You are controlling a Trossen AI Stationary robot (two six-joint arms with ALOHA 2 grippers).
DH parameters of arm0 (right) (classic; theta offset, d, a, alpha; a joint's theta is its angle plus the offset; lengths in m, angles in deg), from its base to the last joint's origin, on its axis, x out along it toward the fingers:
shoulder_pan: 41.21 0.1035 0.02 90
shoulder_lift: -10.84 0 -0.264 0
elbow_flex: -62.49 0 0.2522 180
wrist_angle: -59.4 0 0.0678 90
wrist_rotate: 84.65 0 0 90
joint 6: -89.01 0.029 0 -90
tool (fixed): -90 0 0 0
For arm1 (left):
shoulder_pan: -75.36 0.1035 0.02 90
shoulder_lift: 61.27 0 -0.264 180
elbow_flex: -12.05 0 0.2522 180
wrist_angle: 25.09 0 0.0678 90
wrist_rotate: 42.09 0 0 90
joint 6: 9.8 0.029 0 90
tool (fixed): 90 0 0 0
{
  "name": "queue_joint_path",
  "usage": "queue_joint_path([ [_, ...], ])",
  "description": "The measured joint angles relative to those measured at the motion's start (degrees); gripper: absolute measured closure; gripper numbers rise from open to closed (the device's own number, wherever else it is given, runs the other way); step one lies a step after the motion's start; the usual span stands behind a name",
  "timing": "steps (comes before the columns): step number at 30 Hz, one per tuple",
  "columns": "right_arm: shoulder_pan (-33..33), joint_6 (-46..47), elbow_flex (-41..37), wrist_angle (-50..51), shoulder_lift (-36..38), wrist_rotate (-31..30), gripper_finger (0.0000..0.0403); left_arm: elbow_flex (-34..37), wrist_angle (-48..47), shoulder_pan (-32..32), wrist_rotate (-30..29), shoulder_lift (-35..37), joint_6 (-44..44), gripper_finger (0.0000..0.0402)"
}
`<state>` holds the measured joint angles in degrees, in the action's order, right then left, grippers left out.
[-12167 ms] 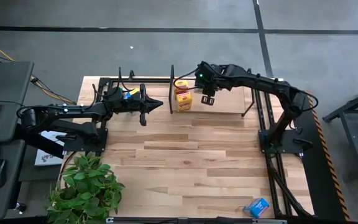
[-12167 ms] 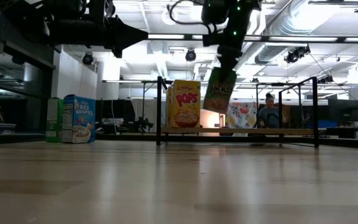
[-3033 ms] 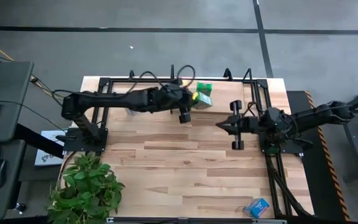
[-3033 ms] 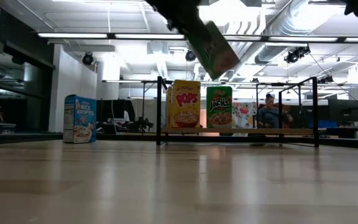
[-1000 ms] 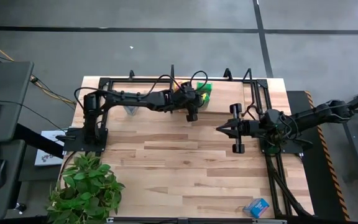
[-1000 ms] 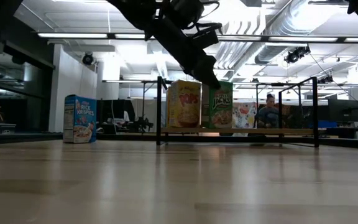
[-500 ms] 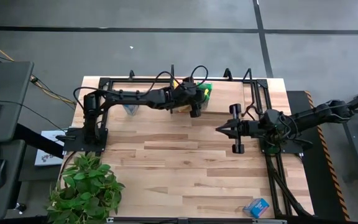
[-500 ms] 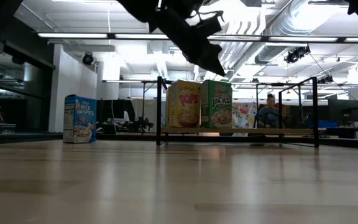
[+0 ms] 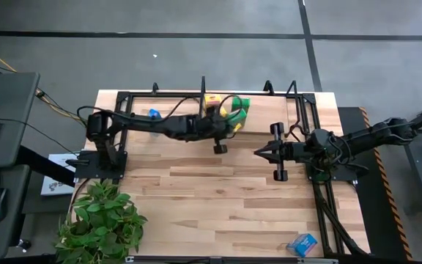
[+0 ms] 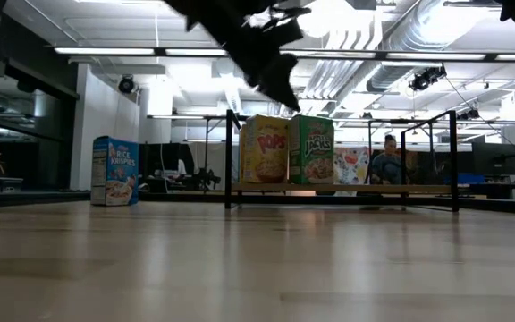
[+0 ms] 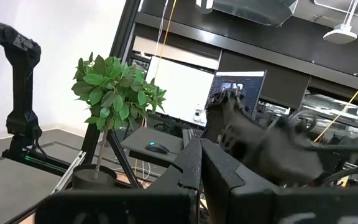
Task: Stack cereal on shelf
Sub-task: Put the green cereal box on the shelf
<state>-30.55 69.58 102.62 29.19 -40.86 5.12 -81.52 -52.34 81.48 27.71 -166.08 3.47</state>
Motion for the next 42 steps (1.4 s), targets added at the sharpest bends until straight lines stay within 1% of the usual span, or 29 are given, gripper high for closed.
queue_joint_path([
  [1,0.0,0.0,0.0,-0.2,0.0,0.0,0.0402,2.4,2.5,0.0,-0.6,0.5,-0.8,0.0389],
  [3,0.0,0.0,0.0,-0.1,0.0,0.0,0.0402,6.4,9.0,0.3,-3.4,0.4,-1.4,0.0387],
  [5,0.0,0.0,0.0,-0.5,0.0,0.0,0.0402,9.4,12.8,0.7,-7.9,0.2,-1.6,0.0393],
  [8,0.0,-0.1,0.0,-0.6,0.0,0.0,0.0402,11.7,17.5,1.2,-9.6,-0.4,-1.5,0.0399],
  [14,-0.1,0.0,0.0,-0.6,0.0,-0.3,0.0402,11.7,20.3,1.5,-9.5,-0.8,-2.1,0.0401],
  [23,-0.1,0.1,0.0,-0.5,0.0,-0.3,0.0402,11.5,23.6,1.8,-6.9,-1.6,-2.2,0.0401],
  [37,-0.1,0.1,0.0,-0.5,0.0,-0.4,0.0402,11.6,25.8,4.8,-5.7,-2.6,-2.7,0.0401],
  [42,-0.1,0.1,0.0,-0.5,0.0,-0.4,0.0402,11.6,27.6,5.6,-3.7,-2.6,-3.2,0.0401],
])
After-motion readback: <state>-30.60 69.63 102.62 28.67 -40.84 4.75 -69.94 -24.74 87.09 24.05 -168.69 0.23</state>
